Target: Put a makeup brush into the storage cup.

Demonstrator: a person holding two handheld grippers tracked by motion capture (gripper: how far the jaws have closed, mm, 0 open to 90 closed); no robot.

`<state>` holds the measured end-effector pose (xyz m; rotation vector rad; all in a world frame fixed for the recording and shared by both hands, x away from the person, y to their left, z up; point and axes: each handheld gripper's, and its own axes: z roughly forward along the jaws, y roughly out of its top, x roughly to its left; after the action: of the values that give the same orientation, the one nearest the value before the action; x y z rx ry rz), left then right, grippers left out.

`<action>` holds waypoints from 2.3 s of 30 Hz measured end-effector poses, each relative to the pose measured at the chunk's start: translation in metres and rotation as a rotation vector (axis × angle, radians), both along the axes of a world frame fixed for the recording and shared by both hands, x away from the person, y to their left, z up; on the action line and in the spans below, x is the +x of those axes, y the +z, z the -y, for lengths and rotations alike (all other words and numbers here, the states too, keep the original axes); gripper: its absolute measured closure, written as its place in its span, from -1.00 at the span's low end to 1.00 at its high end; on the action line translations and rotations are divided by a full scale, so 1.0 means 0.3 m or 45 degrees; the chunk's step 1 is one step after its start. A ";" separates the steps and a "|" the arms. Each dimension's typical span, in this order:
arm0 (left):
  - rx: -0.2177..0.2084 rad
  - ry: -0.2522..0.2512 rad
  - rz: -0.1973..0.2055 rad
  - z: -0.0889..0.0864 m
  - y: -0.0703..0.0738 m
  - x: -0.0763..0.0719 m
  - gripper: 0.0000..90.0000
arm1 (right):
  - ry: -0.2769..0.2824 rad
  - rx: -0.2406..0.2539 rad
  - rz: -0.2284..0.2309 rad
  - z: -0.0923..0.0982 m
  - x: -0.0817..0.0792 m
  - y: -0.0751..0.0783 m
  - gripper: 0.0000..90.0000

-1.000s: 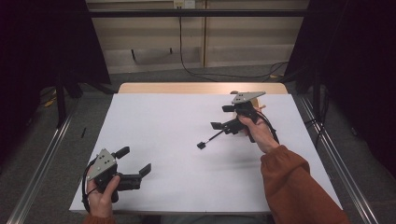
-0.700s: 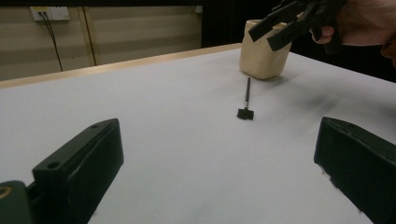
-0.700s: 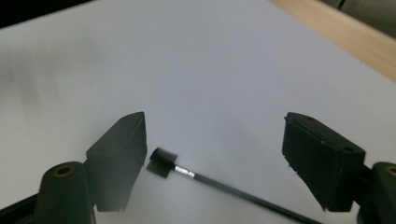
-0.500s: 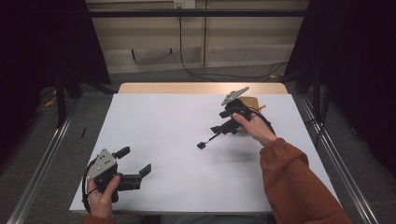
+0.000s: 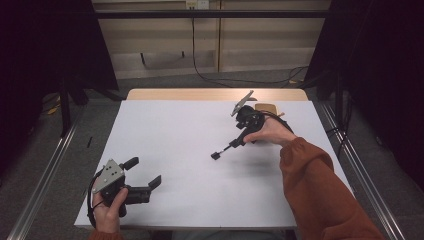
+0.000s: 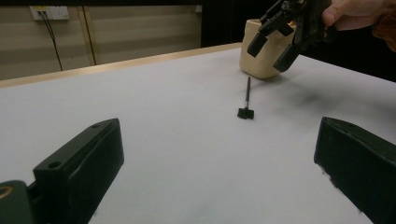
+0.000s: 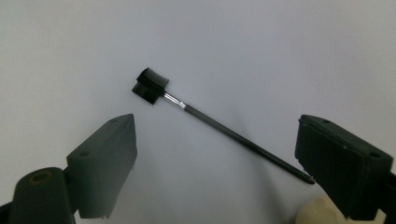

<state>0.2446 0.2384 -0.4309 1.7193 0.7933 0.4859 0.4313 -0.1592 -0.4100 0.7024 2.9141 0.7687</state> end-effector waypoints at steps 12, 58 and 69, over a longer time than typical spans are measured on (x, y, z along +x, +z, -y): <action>-0.018 0.015 -0.009 -0.005 -0.001 0.000 -0.97 | 0.123 -0.174 -0.041 -0.065 0.033 0.000 -0.26; -0.007 -0.012 -0.010 0.000 -0.004 -0.001 -0.97 | 0.418 -0.516 -0.088 -0.186 0.073 -0.135 0.37; -0.001 -0.013 -0.009 0.003 -0.003 -0.001 -0.97 | 0.488 -0.536 -0.085 -0.198 0.064 -0.135 0.61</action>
<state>0.2444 0.2375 -0.4318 1.7249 0.7894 0.4726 0.4506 -0.0998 -0.4503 0.1364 3.1527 0.1257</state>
